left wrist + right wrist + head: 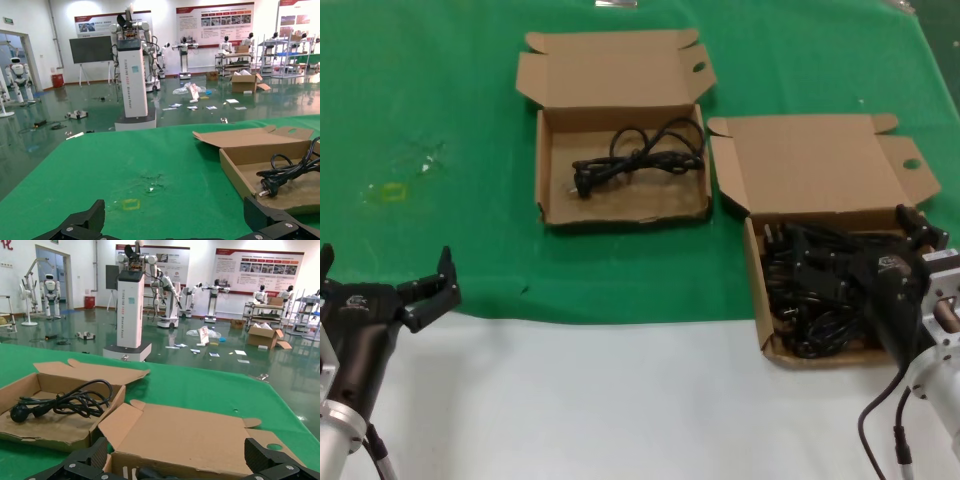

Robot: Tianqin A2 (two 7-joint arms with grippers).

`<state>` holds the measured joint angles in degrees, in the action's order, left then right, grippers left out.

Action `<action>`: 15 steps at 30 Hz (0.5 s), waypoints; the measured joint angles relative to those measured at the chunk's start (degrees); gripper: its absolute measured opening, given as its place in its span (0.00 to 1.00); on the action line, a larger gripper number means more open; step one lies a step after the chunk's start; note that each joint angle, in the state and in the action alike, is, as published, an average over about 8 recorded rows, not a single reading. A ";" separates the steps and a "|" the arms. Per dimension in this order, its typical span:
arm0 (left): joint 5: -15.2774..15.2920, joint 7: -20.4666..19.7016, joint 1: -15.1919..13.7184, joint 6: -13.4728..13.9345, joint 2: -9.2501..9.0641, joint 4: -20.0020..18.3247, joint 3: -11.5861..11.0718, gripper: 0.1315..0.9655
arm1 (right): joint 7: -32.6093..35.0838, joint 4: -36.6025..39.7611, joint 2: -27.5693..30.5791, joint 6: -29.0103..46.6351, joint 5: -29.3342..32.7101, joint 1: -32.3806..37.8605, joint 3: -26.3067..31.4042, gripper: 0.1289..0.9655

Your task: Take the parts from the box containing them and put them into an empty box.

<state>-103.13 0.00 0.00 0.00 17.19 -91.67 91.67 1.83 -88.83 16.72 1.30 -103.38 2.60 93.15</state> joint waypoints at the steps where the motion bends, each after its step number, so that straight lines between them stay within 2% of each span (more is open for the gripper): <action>1: 0.00 0.00 0.00 0.00 0.00 0.00 0.00 1.00 | 0.00 0.00 0.00 0.00 0.00 0.00 0.00 1.00; 15: 0.00 0.00 0.00 0.00 0.00 0.00 0.00 1.00 | 0.00 0.00 0.00 0.00 0.00 0.00 0.00 1.00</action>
<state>-103.13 0.00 0.00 0.00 17.19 -91.67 91.67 1.83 -88.83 16.72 1.30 -103.38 2.60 93.15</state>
